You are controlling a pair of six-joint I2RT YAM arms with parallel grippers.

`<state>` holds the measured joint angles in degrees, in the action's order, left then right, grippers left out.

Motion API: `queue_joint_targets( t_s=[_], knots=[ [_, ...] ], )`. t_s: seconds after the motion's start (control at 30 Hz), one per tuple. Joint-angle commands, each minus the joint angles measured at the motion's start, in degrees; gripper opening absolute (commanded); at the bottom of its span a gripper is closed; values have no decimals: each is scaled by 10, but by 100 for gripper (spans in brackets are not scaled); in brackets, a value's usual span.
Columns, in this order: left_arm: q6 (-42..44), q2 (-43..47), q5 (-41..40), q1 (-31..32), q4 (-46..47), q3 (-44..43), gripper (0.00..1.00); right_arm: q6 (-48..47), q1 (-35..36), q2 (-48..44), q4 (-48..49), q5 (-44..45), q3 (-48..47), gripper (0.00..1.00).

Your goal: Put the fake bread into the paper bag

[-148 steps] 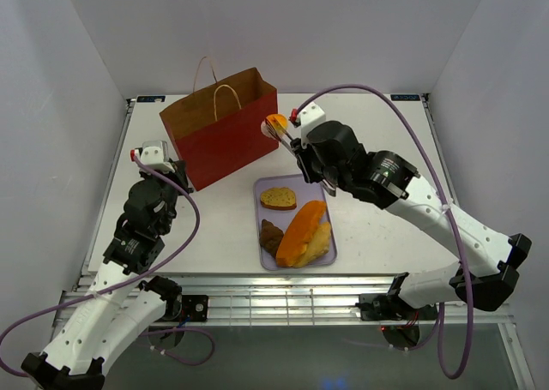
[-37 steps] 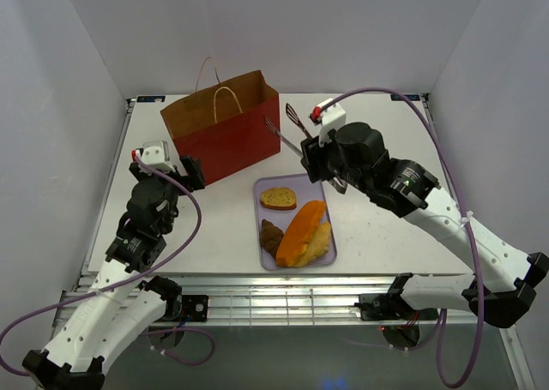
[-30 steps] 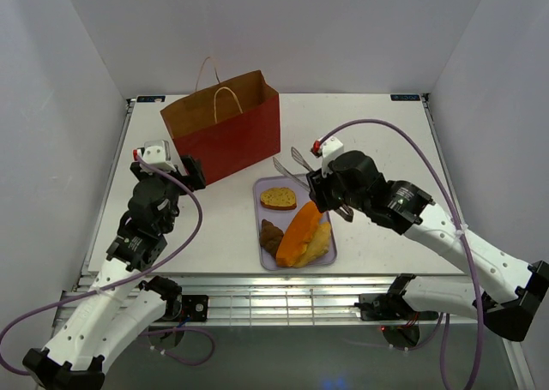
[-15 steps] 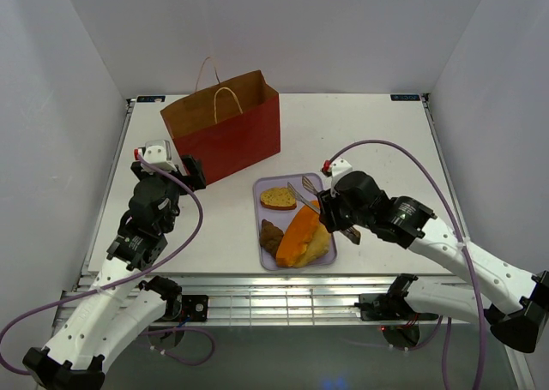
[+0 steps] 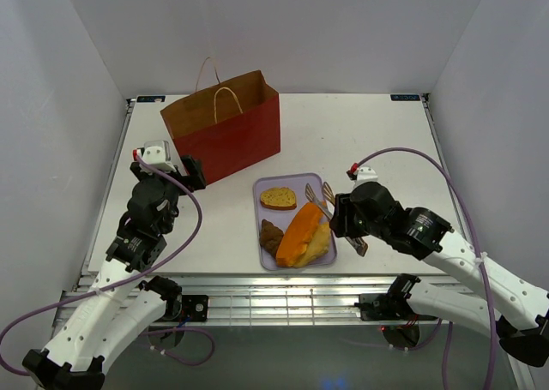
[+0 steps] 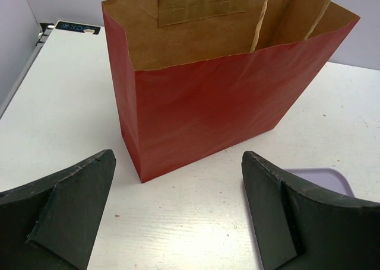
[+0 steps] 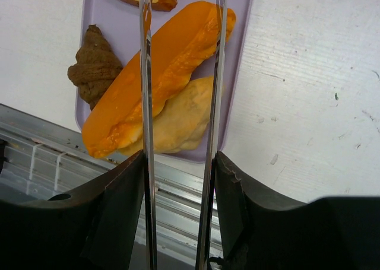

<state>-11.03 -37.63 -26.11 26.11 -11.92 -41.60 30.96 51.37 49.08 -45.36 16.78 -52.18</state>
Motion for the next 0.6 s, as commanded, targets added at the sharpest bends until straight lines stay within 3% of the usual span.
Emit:
queue_joint_targets(
  t_s=[0.0, 0.57],
  knots=[
    [0, 3, 10, 3, 8, 4, 98, 72, -2, -18, -9, 13, 12, 53],
    [-1, 5, 19, 3, 8, 4, 98, 161, -1, -72, -15, -2, 67, 56]
  ],
)
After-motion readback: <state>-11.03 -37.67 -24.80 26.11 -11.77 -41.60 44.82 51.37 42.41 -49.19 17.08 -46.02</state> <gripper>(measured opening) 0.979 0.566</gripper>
